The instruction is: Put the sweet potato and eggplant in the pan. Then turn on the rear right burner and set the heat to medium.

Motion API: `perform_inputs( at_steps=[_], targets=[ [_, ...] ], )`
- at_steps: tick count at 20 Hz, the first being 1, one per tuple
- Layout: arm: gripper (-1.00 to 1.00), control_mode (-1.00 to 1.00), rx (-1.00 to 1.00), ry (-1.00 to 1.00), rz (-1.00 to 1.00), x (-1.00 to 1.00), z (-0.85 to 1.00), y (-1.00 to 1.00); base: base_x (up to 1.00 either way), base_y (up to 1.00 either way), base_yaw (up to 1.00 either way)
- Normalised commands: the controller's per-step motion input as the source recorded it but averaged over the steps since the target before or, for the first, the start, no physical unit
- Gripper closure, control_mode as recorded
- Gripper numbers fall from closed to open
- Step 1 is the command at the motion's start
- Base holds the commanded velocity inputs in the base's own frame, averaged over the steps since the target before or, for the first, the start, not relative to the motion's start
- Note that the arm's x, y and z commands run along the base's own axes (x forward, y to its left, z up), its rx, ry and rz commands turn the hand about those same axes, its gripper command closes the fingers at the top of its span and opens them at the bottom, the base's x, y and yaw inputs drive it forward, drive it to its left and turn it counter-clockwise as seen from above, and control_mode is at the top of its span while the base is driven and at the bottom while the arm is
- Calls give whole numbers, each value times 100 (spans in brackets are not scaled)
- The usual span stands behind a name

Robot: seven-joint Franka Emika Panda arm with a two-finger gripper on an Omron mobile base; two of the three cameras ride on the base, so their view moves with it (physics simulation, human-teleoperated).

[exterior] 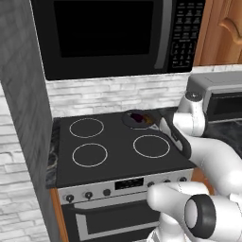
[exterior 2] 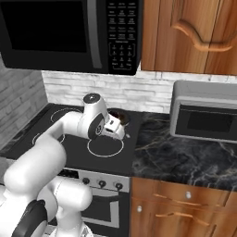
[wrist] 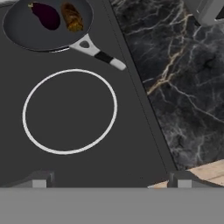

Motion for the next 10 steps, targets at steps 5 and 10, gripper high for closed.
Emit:
perform_inputs(
  at_steps=[5, 10],
  targets=[
    [-100, 100, 0, 0, 0, 0, 0, 0, -38, 7, 0],
    [-100, 100, 0, 0, 0, 0, 0, 0, 3, 19, -9]
  ],
)
